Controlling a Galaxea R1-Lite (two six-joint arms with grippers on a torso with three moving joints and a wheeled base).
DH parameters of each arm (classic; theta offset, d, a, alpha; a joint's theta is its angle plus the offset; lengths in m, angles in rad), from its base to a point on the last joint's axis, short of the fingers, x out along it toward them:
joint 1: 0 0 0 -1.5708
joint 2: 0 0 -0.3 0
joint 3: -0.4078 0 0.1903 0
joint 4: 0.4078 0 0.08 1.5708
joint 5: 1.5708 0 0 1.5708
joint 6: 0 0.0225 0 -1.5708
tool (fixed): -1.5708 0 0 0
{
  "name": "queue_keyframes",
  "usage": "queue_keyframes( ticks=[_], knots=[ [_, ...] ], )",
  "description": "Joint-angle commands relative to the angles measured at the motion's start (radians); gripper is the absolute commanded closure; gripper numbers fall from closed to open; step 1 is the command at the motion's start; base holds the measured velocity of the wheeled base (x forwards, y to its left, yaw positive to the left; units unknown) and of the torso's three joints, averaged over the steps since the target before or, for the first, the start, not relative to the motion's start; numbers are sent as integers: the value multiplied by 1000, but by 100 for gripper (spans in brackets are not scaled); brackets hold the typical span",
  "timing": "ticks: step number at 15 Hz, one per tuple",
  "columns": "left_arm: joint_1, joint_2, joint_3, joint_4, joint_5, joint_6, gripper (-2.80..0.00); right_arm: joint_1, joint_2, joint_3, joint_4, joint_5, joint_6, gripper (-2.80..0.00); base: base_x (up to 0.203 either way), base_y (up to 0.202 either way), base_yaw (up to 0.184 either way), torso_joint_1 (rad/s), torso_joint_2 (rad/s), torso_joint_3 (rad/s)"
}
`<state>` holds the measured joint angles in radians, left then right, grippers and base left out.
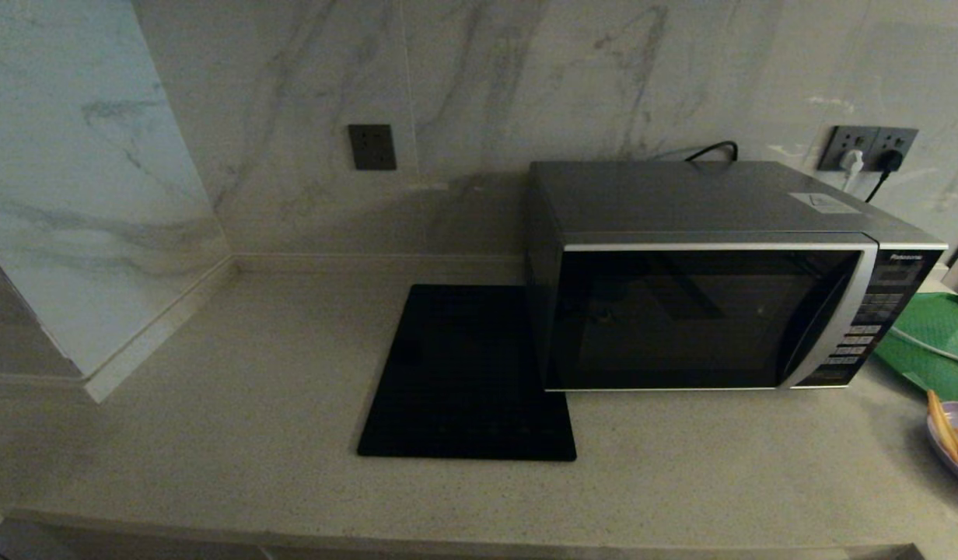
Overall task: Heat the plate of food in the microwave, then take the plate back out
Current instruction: Open the microwave oven
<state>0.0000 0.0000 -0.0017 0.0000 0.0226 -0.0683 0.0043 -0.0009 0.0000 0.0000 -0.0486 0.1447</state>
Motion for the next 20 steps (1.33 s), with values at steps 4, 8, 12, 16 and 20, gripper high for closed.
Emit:
queue_keyframes(
  ticks=[4, 8, 12, 16, 20],
  knots=[
    [0, 0, 0, 0, 0, -1, 0, 0, 1, 0, 1, 1, 1, 0, 0, 0, 0, 0, 0, 0],
    [0, 0, 0, 0, 0, -1, 0, 0, 1, 0, 2, 0, -2, 0, 0, 0, 0, 0, 0, 0],
    [0, 0, 0, 0, 0, -1, 0, 0, 1, 0, 2, 0, -2, 0, 0, 0, 0, 0, 0, 0],
    [0, 0, 0, 0, 0, -1, 0, 0, 1, 0, 2, -2, 0, 0, 0, 0, 0, 0, 0, 0],
    [0, 2, 0, 0, 0, -1, 0, 0, 10, -109, 27, -8, 16, 0, 0, 0, 0, 0, 0, 0]
  ],
)
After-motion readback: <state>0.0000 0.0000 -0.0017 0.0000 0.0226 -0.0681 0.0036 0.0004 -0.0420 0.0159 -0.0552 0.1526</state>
